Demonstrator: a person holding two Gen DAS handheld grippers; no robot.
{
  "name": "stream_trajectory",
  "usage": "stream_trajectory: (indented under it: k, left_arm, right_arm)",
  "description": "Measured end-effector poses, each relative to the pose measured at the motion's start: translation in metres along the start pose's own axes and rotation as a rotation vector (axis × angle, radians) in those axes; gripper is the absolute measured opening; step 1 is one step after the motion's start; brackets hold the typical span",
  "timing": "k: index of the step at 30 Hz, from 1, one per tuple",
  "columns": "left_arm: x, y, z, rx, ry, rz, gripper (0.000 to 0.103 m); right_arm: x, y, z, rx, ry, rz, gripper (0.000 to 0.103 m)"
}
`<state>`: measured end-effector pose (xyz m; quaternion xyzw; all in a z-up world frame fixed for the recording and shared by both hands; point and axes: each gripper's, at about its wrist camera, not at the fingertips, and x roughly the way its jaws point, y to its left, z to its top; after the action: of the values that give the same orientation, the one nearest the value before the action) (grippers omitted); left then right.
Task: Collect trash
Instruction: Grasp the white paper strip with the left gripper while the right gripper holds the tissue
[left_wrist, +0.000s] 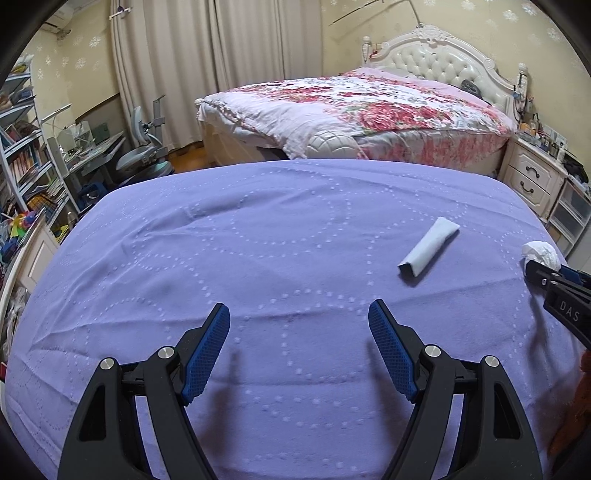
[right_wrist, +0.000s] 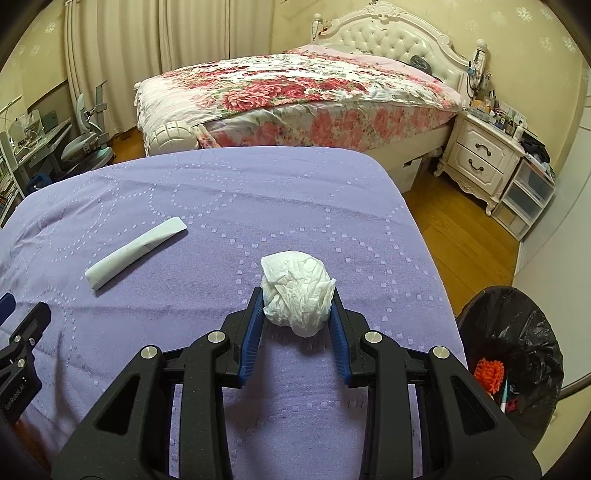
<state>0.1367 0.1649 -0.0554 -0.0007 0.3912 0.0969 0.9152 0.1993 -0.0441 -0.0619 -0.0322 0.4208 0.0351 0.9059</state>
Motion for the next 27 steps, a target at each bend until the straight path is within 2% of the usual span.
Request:
stream_trajectory:
  k: [14, 27]
  left_arm:
    - [0.024, -0.047, 0.029, 0.07, -0.004, -0.089, 0.075]
    - [0.048, -0.061, 0.042, 0.109, 0.068, -0.201, 0.074]
  right_arm:
    - [0.004, -0.004, 0.003, -0.01, 0.009, 0.017, 0.033]
    - [0.007, -0.005, 0.003, -0.005, 0.015, 0.031, 0.035]
